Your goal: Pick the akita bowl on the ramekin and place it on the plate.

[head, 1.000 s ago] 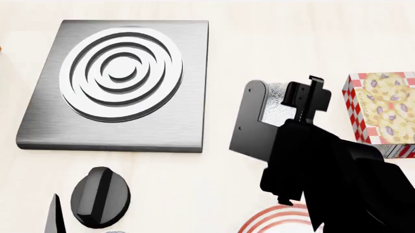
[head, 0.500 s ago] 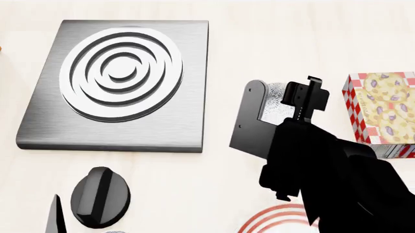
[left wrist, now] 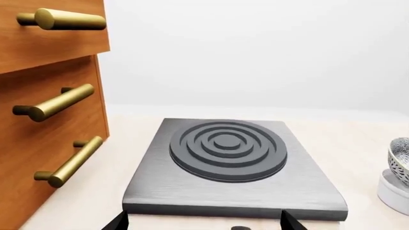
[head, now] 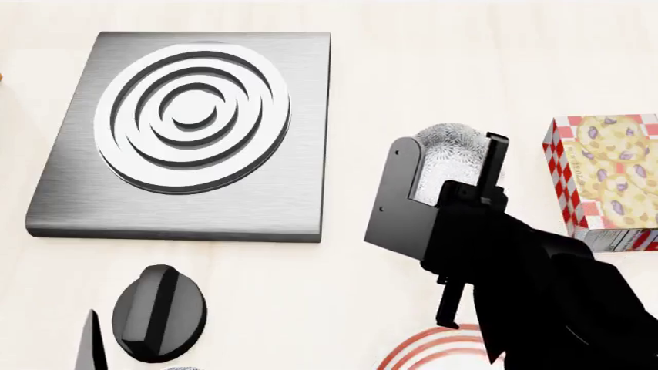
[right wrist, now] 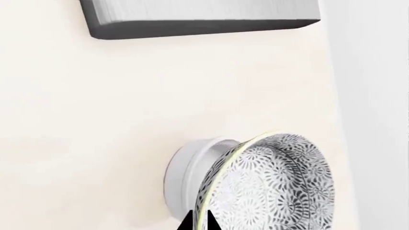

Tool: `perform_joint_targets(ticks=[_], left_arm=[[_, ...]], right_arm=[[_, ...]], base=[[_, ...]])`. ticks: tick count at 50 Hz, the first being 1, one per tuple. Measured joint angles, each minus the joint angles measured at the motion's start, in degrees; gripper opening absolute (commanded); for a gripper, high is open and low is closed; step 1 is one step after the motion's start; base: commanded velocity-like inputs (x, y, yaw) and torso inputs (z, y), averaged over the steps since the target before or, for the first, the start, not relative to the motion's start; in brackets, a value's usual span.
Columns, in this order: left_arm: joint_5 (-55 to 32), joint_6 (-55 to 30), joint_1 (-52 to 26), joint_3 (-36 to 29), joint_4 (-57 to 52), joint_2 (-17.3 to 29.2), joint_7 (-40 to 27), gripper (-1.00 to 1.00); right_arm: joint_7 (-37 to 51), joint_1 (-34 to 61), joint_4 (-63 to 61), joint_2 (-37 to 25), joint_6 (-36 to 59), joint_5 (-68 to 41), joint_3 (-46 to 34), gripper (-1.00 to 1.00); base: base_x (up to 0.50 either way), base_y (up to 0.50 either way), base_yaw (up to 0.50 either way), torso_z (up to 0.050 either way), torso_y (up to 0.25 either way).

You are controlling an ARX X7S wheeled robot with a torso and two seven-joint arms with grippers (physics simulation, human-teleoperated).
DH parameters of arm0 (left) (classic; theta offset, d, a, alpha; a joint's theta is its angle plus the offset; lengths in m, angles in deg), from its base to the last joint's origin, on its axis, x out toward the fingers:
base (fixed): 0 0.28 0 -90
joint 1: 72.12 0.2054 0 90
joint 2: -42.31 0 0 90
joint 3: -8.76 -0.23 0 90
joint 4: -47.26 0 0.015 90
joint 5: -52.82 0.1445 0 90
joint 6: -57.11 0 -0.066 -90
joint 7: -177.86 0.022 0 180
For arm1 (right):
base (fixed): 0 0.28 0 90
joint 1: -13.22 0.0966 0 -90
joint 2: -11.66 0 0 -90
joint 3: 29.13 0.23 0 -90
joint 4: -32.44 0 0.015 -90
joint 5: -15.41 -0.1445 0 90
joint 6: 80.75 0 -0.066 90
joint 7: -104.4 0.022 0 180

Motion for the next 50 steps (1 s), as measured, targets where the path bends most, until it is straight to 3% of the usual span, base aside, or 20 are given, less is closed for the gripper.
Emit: perform_joint_targets(ticks=[29, 50], left_arm=[[-0.42, 0.14, -0.16, -0.84, 0.00, 0.52, -0.54, 1.00], [-0.77, 0.19, -0.25, -1.38, -0.18, 0.92, -0.81, 1.00]], right_arm=[[-2.05, 8.28, -9.43, -5.50, 3.27, 3.43, 1.13, -1.00], [-14.44, 12.37, -37.90, -15.73, 20.39, 0.13, -0.01, -1.00]], base=[[0.00, 0.00, 0.00, 0.000, 0.000], [0.00, 0.00, 0.00, 0.000, 0.000]])
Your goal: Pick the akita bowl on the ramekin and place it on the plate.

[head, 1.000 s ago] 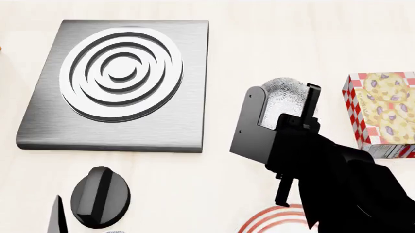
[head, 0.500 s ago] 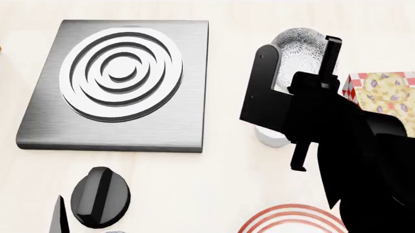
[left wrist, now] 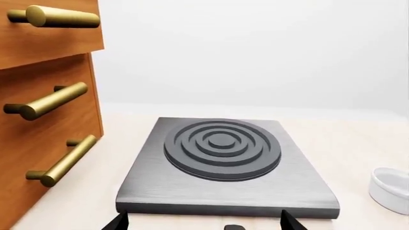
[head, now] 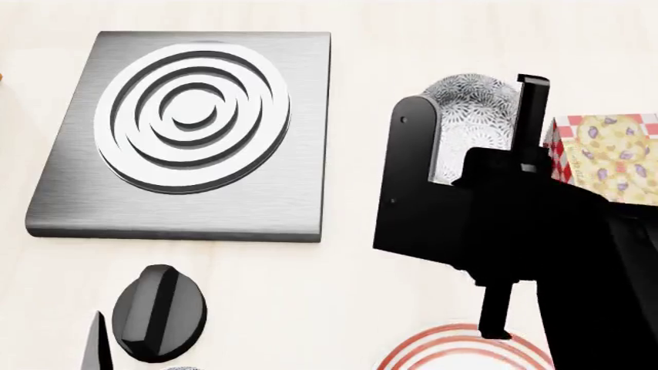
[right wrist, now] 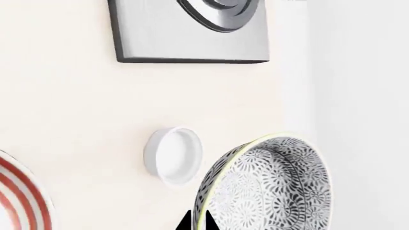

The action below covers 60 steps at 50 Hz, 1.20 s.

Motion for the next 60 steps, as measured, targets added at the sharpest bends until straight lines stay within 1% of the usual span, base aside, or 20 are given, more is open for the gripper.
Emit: perform_joint_targets(ticks=[8, 14, 22, 27, 33, 41, 54, 60], left_arm=[[-0.09, 0.05, -0.11, -0.22, 0.18, 0.09, -0.09, 1.00], [-0.05, 0.08, -0.13, -0.41, 0.20, 0.18, -0.21, 1.00], [0.02, 0.15, -0.15, -0.64, 0.23, 0.29, -0.38, 1.00], [0.05, 0.19, -0.15, -0.76, 0.22, 0.37, -0.49, 1.00], [0.07, 0.24, -0.17, -0.87, 0.24, 0.45, -0.62, 1.00], [0.06, 0.30, -0.19, -1.01, 0.26, 0.57, -0.80, 1.00], [-0.04, 0.36, -0.20, -1.13, 0.17, 0.79, -1.09, 1.00], [-0.06, 0.41, -0.17, -1.21, 0.13, 0.89, -1.21, 1.00]], right_arm=[[-3.16, -0.31, -11.61, -4.24, 7.06, -2.33, 0.19, -1.00], [-3.44, -2.20, -19.06, -8.02, 10.79, -3.96, 0.75, -1.00], [-0.97, -5.44, -26.74, -13.50, 13.55, -7.84, 2.30, -1.00], [3.86, -2.60, -29.37, -16.81, 13.29, -14.08, -0.61, -1.00], [11.46, 6.33, -31.20, -19.65, 12.07, -23.20, -9.67, -1.00], [21.54, 20.17, -32.42, -21.39, 9.15, -33.82, -25.34, -1.00], [37.20, 39.58, -33.15, -19.62, 1.31, -45.85, -52.83, -1.00], [42.16, 45.04, -33.21, -18.61, -1.99, -48.38, -62.19, -1.00]], base=[[0.00, 0.00, 0.00, 0.000, 0.000], [0.00, 0.00, 0.00, 0.000, 0.003], [0.00, 0.00, 0.00, 0.000, 0.000], [0.00, 0.00, 0.00, 0.000, 0.000], [0.00, 0.00, 0.00, 0.000, 0.000], [0.00, 0.00, 0.00, 0.000, 0.000], [0.00, 0.00, 0.00, 0.000, 0.000], [0.00, 0.00, 0.00, 0.000, 0.002]])
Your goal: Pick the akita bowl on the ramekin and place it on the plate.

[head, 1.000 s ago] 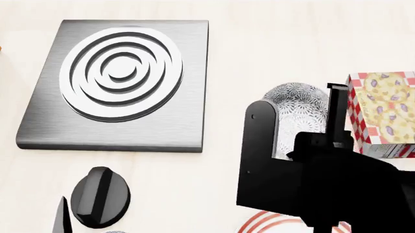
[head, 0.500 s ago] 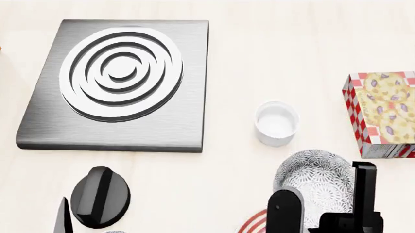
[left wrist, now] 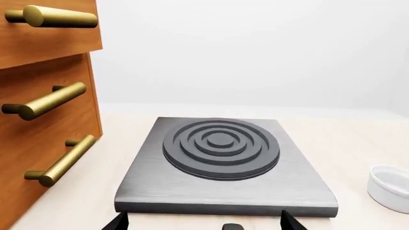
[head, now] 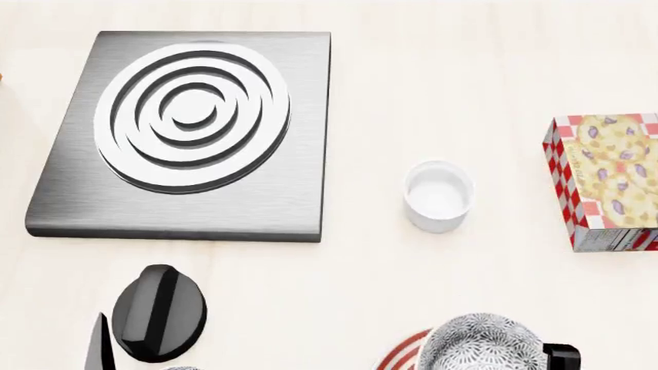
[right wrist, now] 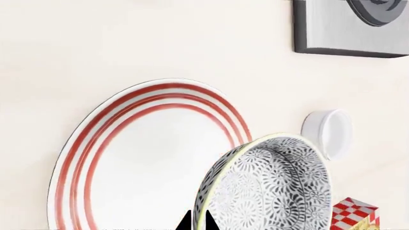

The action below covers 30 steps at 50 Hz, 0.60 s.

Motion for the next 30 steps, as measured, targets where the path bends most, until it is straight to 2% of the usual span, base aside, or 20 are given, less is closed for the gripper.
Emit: perform_joint_targets(ticks=[12, 30], left_arm=[[-0.02, 0.06, -0.01, -0.23, 0.00, 0.17, -0.24, 1.00], [-0.15, 0.19, -0.12, -0.48, 0.10, 0.43, -0.54, 1.00]], right_arm=[[4.90, 3.72, 0.39, -0.06, -3.70, -0.24, -9.52, -1.00], [9.55, -1.09, 3.36, 0.60, -8.46, 2.62, -13.27, -1.00]], base=[[0.00, 0.00, 0.00, 0.000, 0.000], [0.00, 0.00, 0.00, 0.000, 0.001]])
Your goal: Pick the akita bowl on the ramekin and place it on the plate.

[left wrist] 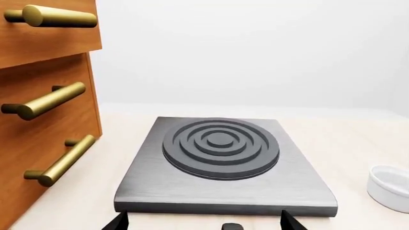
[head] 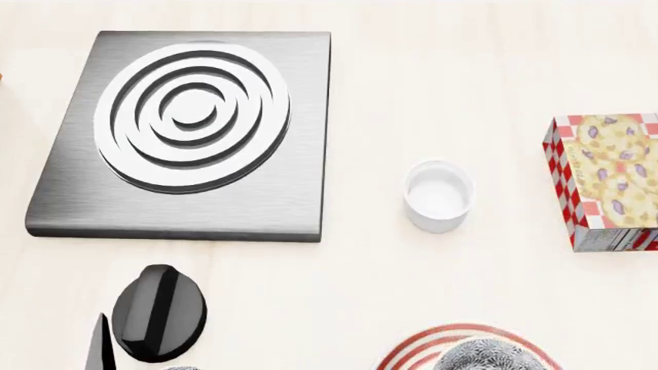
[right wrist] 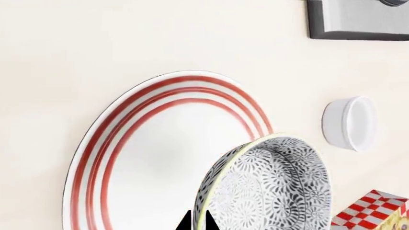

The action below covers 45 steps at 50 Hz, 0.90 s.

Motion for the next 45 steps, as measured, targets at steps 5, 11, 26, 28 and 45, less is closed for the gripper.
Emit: perform_joint_targets(ticks=[5, 11, 26, 28, 45], left_arm=[[-0.01, 0.05, -0.02, -0.07, 0.03, 0.07, -0.08, 1.00], [-0.03, 0.09, -0.05, -0.15, 0.04, 0.15, -0.18, 1.00], [-0.07, 0.19, -0.11, -0.43, 0.02, 0.36, -0.37, 1.00], [-0.08, 0.22, -0.11, -0.46, 0.00, 0.39, -0.40, 1.00], [-0.18, 0.36, -0.15, -0.69, -0.06, 0.67, -0.66, 1.00]], right_arm=[[1.37, -2.42, 1.28, 0.62, -1.52, 0.82, -0.28, -1.00], [2.79, -5.23, 2.93, 1.35, -3.30, 1.70, -0.40, -1.00], [5.80, -11.42, 6.40, 2.45, -7.27, 3.60, -0.47, -1.00], [6.19, -12.22, 6.84, 2.63, -7.78, 3.78, -0.42, -1.00], [9.33, -19.10, 10.63, 3.96, -12.41, 5.47, -0.06, -1.00]], base=[[0.00, 0.00, 0.00, 0.000, 0.000], [0.00, 0.00, 0.00, 0.000, 0.000], [0.00, 0.00, 0.00, 0.000, 0.000], [0.00, 0.00, 0.00, 0.000, 0.000], [0.00, 0.00, 0.00, 0.000, 0.001]])
